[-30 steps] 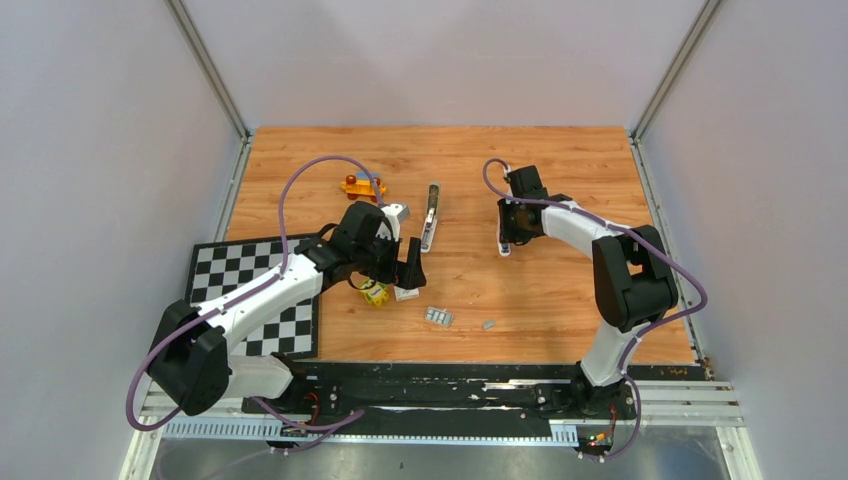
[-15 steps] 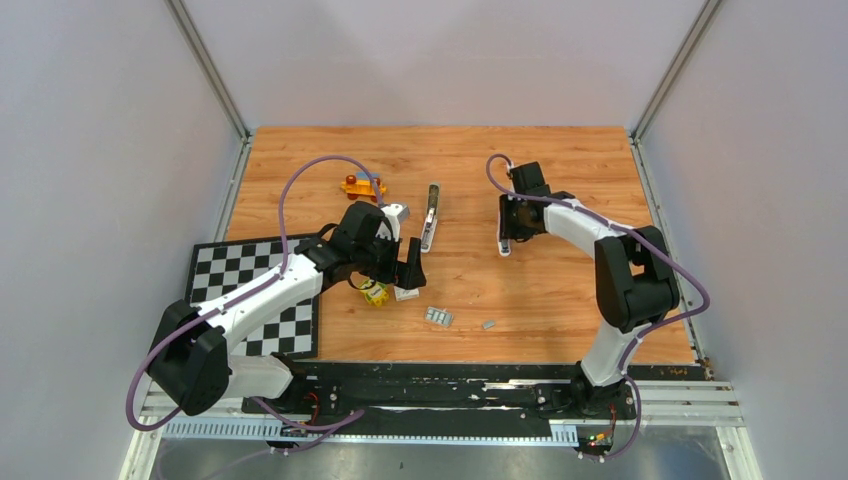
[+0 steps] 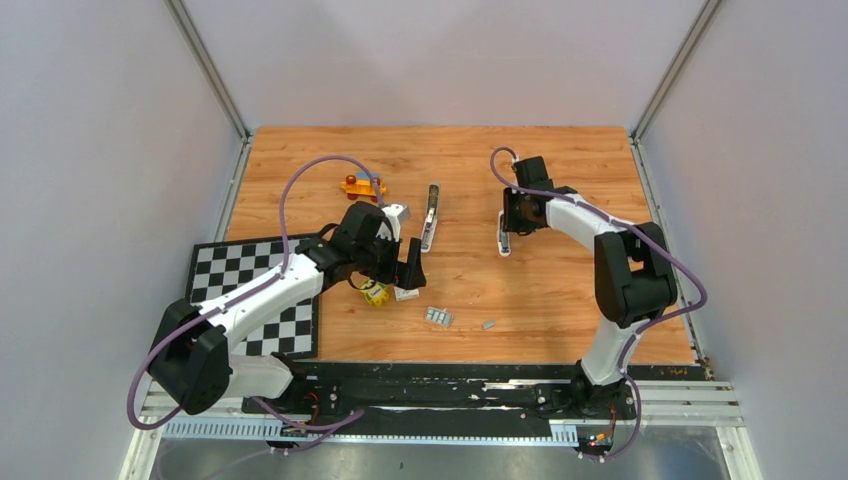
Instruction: Load the staples into the stapler
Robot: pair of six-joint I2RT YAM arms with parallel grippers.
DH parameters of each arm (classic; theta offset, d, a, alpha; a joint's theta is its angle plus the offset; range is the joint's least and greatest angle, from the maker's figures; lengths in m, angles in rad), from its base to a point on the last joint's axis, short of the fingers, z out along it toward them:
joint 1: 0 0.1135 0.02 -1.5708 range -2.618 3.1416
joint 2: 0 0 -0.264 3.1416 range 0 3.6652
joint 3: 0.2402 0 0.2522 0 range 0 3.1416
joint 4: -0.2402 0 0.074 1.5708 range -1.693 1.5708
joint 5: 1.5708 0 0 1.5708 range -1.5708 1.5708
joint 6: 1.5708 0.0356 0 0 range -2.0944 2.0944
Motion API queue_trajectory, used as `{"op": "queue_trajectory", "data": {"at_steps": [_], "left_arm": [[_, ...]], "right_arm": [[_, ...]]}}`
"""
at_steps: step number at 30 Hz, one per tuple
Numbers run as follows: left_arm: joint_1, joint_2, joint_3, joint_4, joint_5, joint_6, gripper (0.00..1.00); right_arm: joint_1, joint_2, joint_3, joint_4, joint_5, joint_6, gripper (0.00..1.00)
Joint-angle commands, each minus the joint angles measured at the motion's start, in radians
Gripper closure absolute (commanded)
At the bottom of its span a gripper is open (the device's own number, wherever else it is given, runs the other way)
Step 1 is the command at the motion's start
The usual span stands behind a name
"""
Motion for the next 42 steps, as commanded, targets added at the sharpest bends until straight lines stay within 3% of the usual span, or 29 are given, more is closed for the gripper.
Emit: {"op": "queue_trajectory", "data": {"at_steps": [1, 27, 42], "left_arm": [[0.004, 0.013, 0.022, 0.011, 0.006, 0.015, 0.03], [0.004, 0.031, 0.019, 0.021, 0.001, -0.002, 0.04], [0.005, 0.043, 0.021, 0.042, 0.017, -0.022, 0.08]], "right_arm": [[-0.014, 0.032, 0.022, -0.009, 0.004, 0.013, 0.66], [-0.015, 0.055, -0.035, 0.019, -0.015, -0.006, 0.69], [-0.014, -0.013, -0.091, 0.011, -0.032, 0.008, 0.70]]}}
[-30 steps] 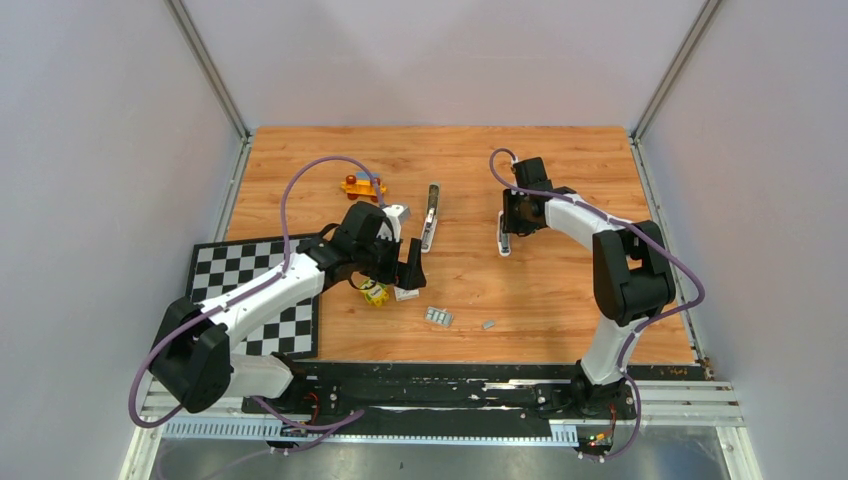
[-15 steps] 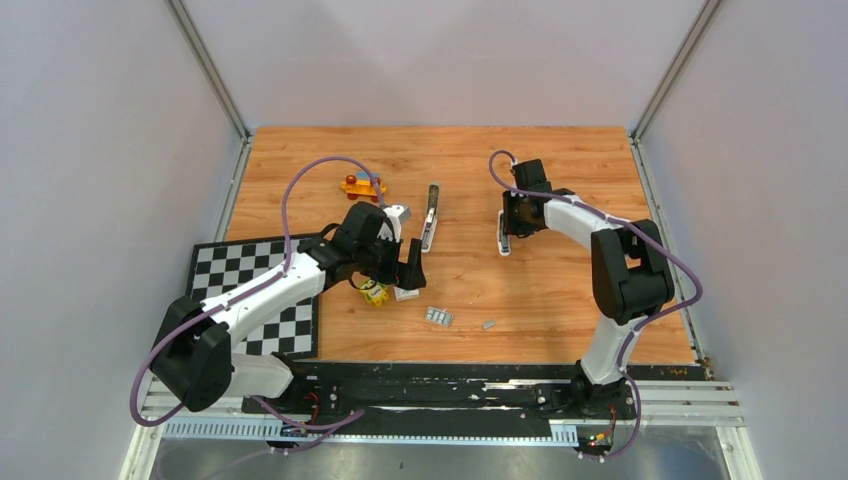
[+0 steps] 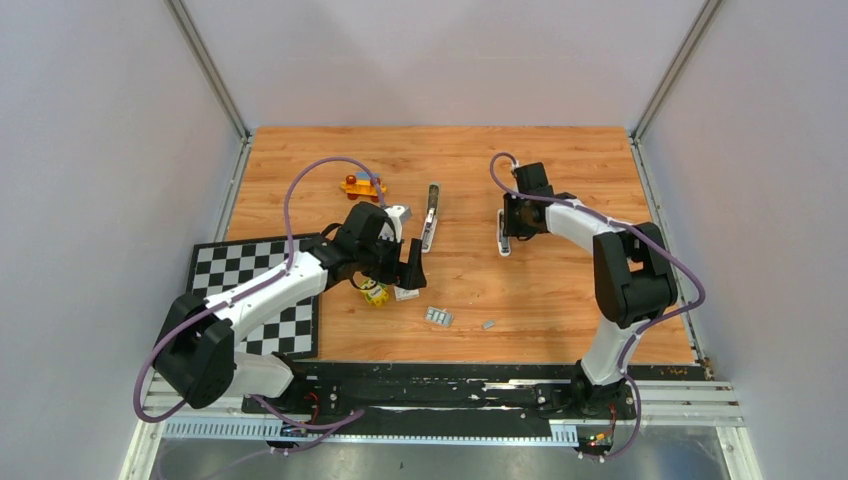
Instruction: Load the staples into the stapler
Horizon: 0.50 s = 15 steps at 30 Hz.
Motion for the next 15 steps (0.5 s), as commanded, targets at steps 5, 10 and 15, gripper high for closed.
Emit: {"op": "queue_trajectory", "data": {"at_steps": [5, 10, 15], "left_arm": [[0.005, 0.016, 0.028, 0.035, 0.022, -0.022, 0.11], [0.005, 0.038, 0.076, 0.038, 0.035, -0.031, 0.15], [-0.003, 0.092, 0.107, 0.182, 0.024, -0.080, 0.23]], "right_arm": [[-0.014, -0.034, -0.057, -0.044, -0.039, 0.016, 0.70], [-0.014, -0.054, -0.050, -0.065, -0.044, 0.015, 0.71], [-0.027, -0.088, 0.020, -0.101, -0.093, -0.014, 0.68]]}}
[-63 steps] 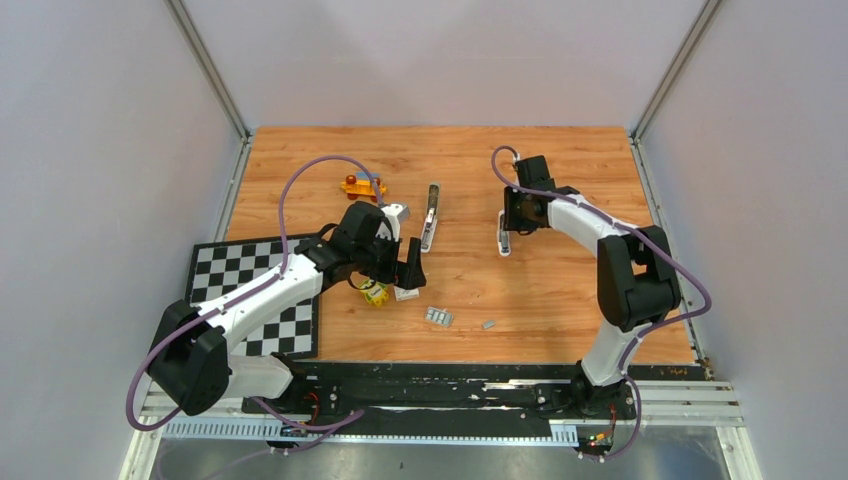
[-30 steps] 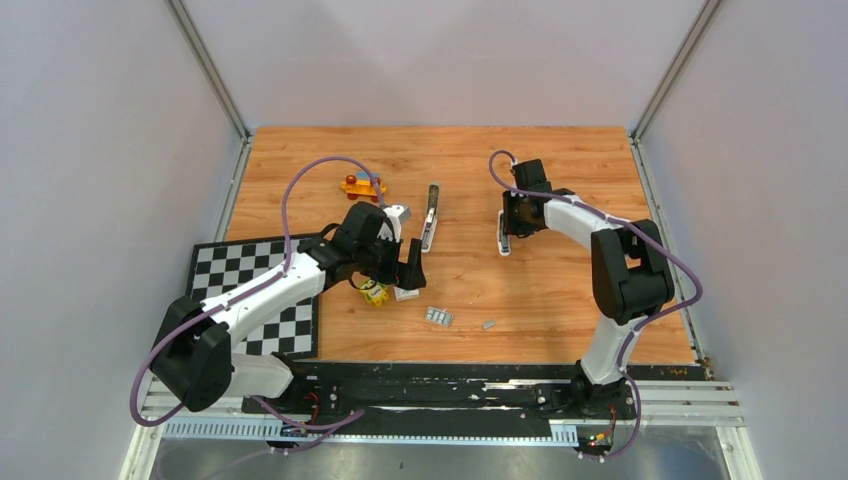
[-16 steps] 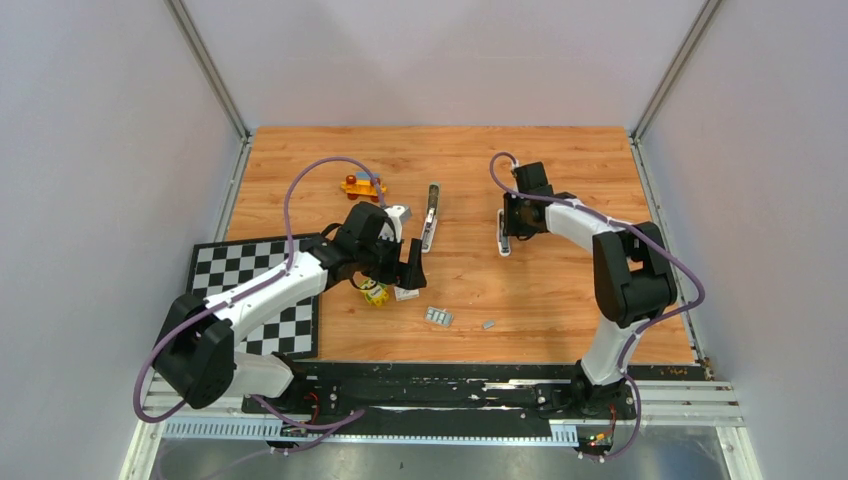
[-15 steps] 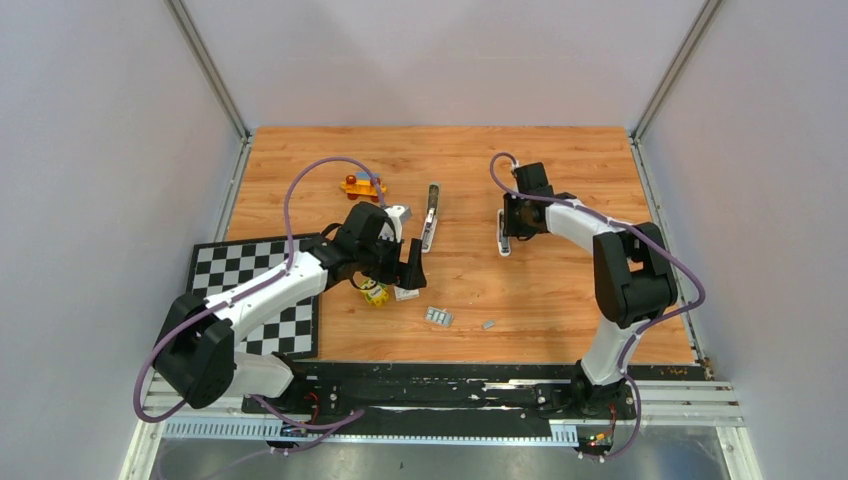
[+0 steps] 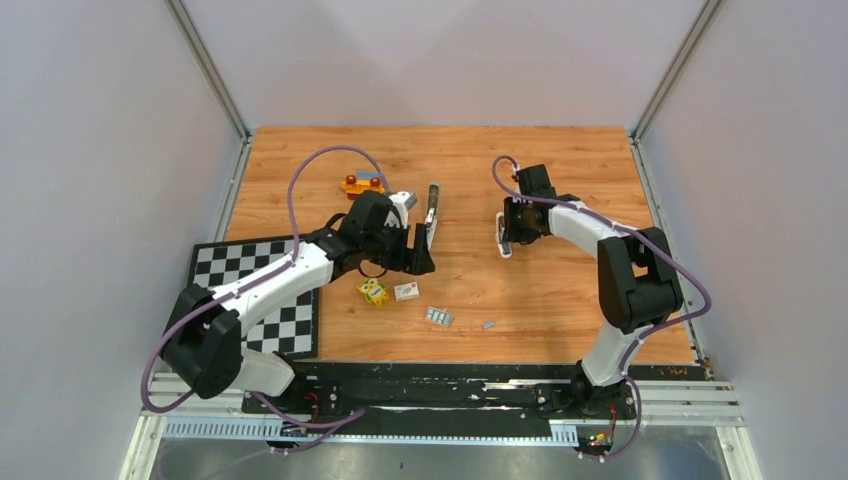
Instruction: Load the staples into the stapler
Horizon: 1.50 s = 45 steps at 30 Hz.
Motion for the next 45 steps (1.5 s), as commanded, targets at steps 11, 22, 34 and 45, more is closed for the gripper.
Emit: {"op": "queue_trajectory", "data": {"at_steps": [11, 22, 34, 45], "left_arm": [[-0.130, 0.386, 0.185, 0.504, -0.122, -0.139, 0.33], [-0.226, 0.639, 0.358, 0.597, -0.283, -0.166, 0.34], [-0.228, 0.781, 0.473, 0.566, -0.327, -0.149, 0.46], [-0.228, 0.858, 0.532, 0.541, -0.310, -0.118, 0.54]], "right_arm": [[-0.120, 0.051, 0.274, -0.130, -0.243, -0.039, 0.59], [-0.150, 0.220, 0.481, -0.294, -0.323, -0.027, 0.58], [-0.155, 0.285, 0.543, -0.383, -0.356, -0.072, 0.62], [-0.161, 0.320, 0.566, -0.405, -0.364, -0.084, 0.62]]}}
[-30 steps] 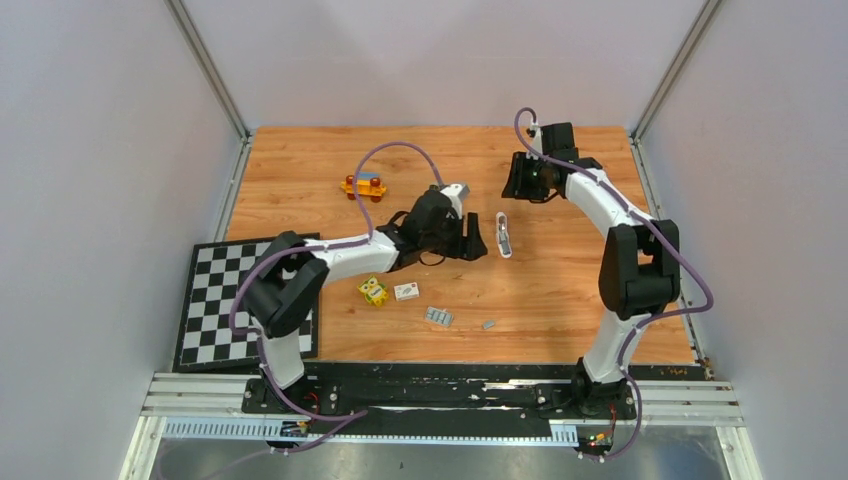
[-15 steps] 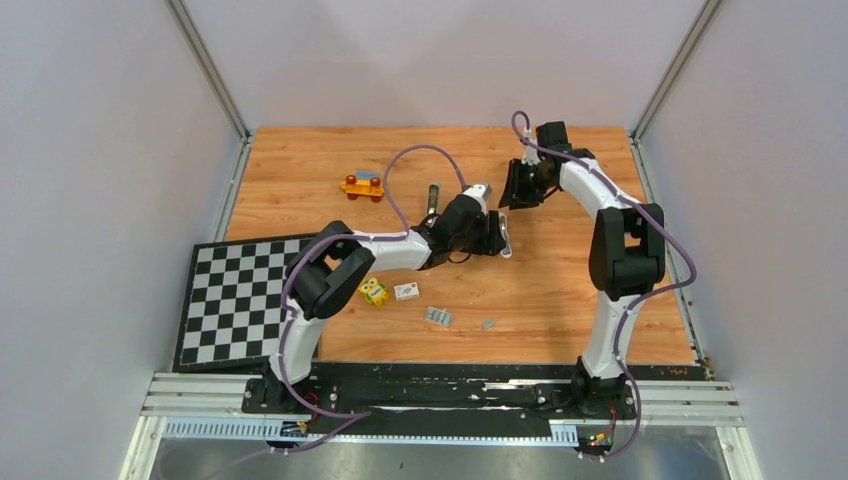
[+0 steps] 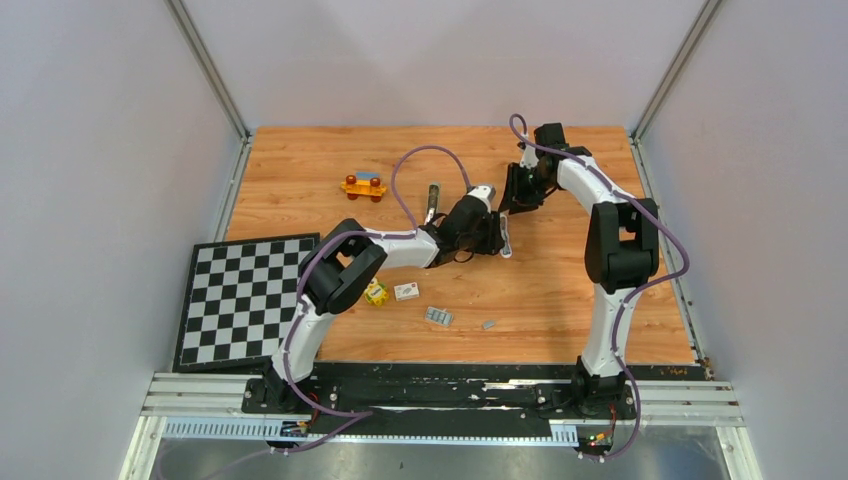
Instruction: Load the staples into the stapler
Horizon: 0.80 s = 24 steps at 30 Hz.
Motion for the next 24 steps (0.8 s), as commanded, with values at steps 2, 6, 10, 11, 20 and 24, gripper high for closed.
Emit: {"op": "queue_trajectory", "data": {"at_steps": [2, 6, 10, 11, 20, 24], "left_arm": [[-0.005, 0.050, 0.048, -0.015, -0.007, 0.035, 0.56], [-0.005, 0.062, 0.059, -0.034, -0.025, 0.053, 0.60], [-0.005, 0.059, 0.058, -0.044, -0.042, 0.065, 0.60], [-0.005, 0.060, 0.059, -0.049, -0.045, 0.067, 0.60], [-0.005, 0.051, 0.053, -0.063, -0.055, 0.073, 0.60], [-0.005, 0.041, 0.043, -0.067, -0.054, 0.070, 0.60]], "right_arm": [[-0.017, 0.023, 0.030, -0.054, -0.014, -0.027, 0.62], [-0.018, 0.019, 0.031, -0.067, -0.026, -0.037, 0.64], [-0.018, -0.006, 0.005, -0.076, -0.029, -0.046, 0.65], [-0.019, -0.015, -0.006, -0.077, -0.028, -0.048, 0.65], [-0.019, -0.051, -0.106, -0.077, -0.036, -0.068, 0.68], [-0.018, -0.074, -0.143, -0.075, -0.020, -0.070, 0.68]]}}
